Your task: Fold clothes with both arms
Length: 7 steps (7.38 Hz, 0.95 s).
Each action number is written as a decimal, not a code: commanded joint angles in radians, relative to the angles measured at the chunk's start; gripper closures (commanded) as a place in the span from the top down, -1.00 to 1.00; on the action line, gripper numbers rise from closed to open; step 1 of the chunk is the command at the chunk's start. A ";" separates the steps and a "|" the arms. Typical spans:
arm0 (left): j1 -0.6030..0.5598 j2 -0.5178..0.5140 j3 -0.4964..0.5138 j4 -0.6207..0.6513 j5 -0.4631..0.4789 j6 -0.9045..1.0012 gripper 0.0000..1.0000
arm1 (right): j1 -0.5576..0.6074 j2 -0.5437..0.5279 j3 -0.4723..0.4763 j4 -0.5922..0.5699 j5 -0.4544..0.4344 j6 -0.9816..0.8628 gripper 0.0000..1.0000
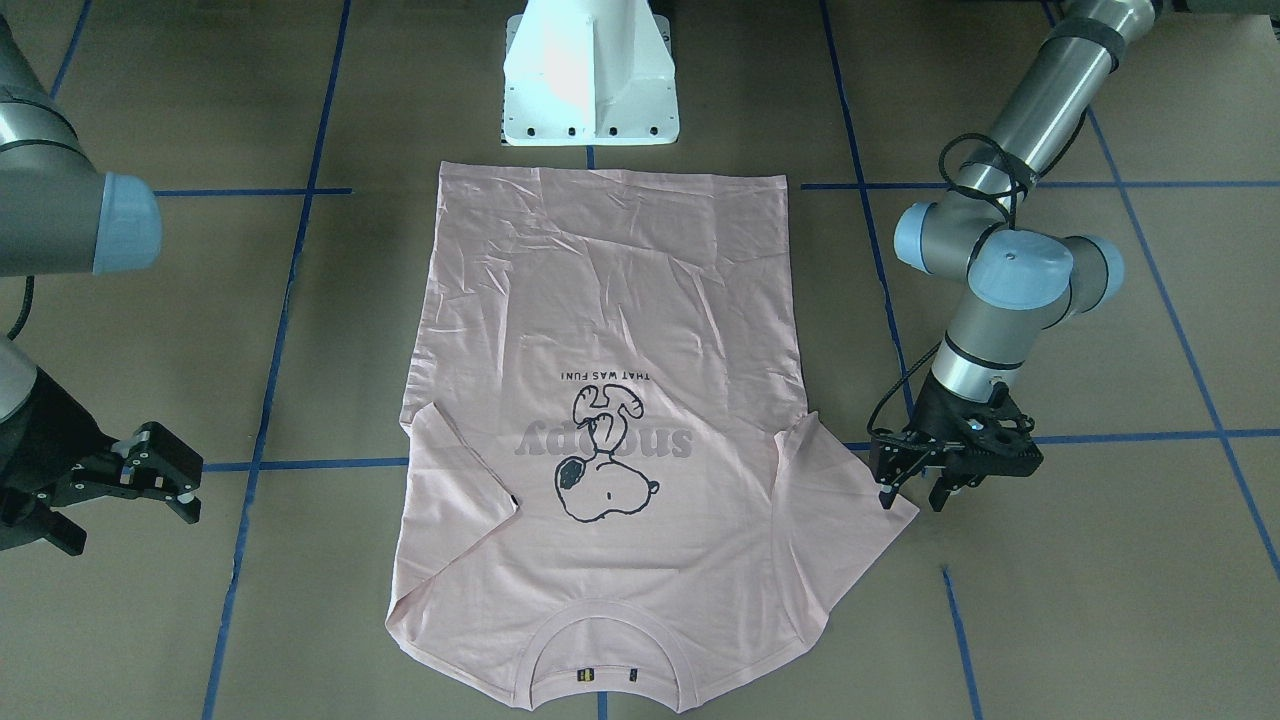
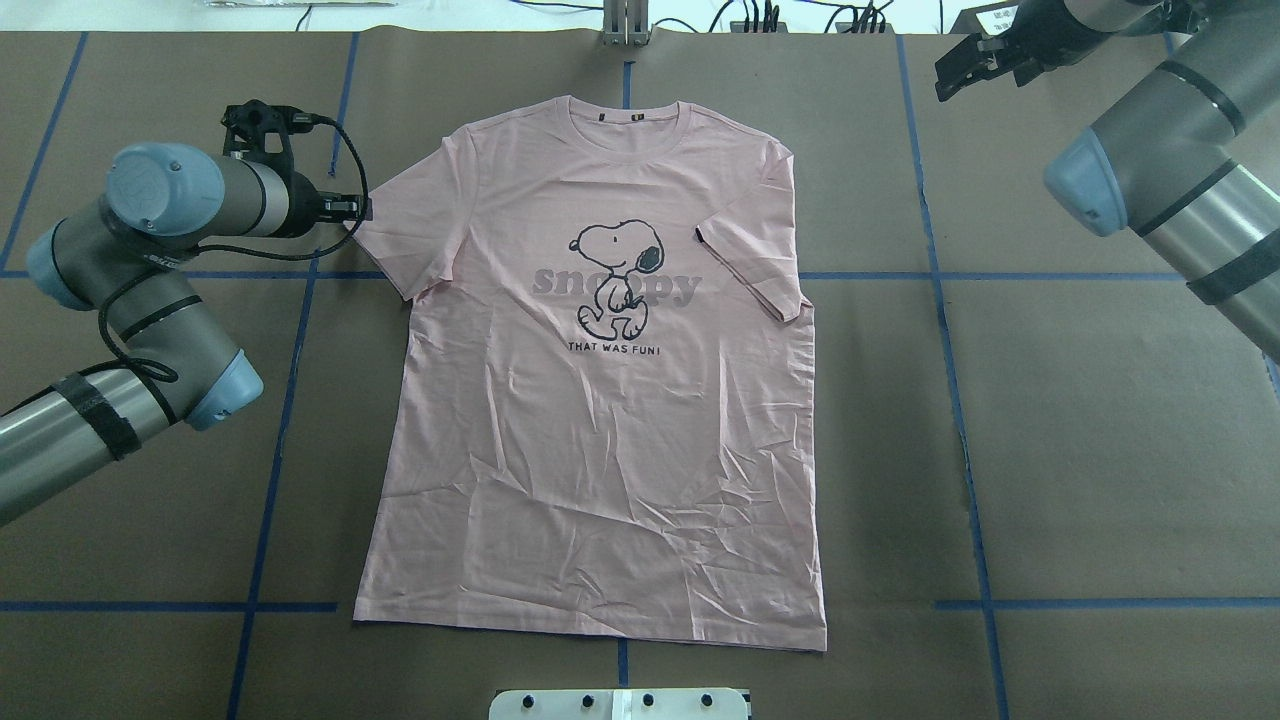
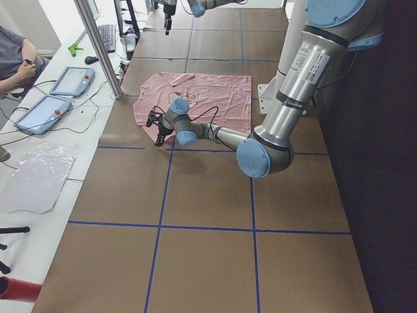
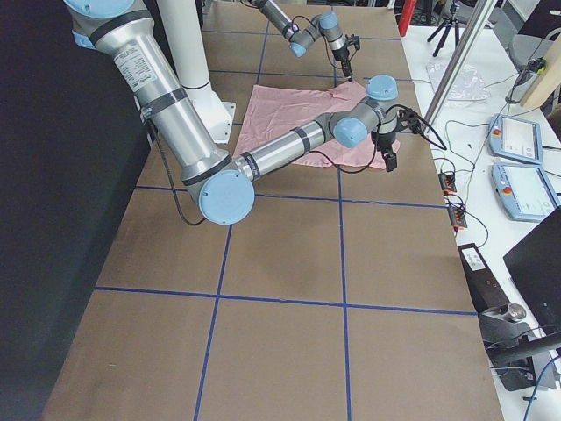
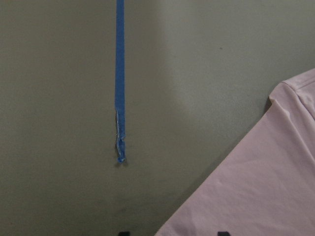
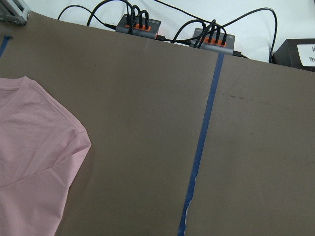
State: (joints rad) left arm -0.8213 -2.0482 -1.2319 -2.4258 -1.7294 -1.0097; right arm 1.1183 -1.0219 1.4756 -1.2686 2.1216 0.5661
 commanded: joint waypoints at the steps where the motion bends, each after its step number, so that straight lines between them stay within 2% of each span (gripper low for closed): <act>1: 0.004 -0.012 0.044 -0.033 0.001 -0.001 0.31 | 0.000 0.000 -0.001 0.000 -0.002 0.000 1.00; 2: 0.004 -0.015 0.051 -0.041 0.001 -0.001 0.26 | 0.000 0.000 -0.001 0.000 -0.002 0.000 1.00; 3: 0.004 -0.018 0.051 -0.044 0.001 -0.003 -0.08 | 0.000 0.000 -0.001 0.000 -0.002 0.000 1.00; 4: 0.002 -0.021 0.051 -0.045 0.001 -0.003 -0.92 | 0.000 0.000 -0.001 0.000 0.000 0.000 1.00; 5: 0.002 -0.023 0.049 -0.047 -0.001 -0.003 -1.00 | 0.000 -0.001 -0.001 0.000 -0.002 0.000 1.00; 7: 0.002 -0.021 0.020 -0.041 -0.002 0.000 -1.00 | 0.000 -0.003 -0.001 0.000 -0.002 0.000 1.00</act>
State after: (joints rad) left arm -0.8190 -2.0700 -1.1921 -2.4710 -1.7305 -1.0111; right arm 1.1183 -1.0238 1.4742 -1.2686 2.1201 0.5660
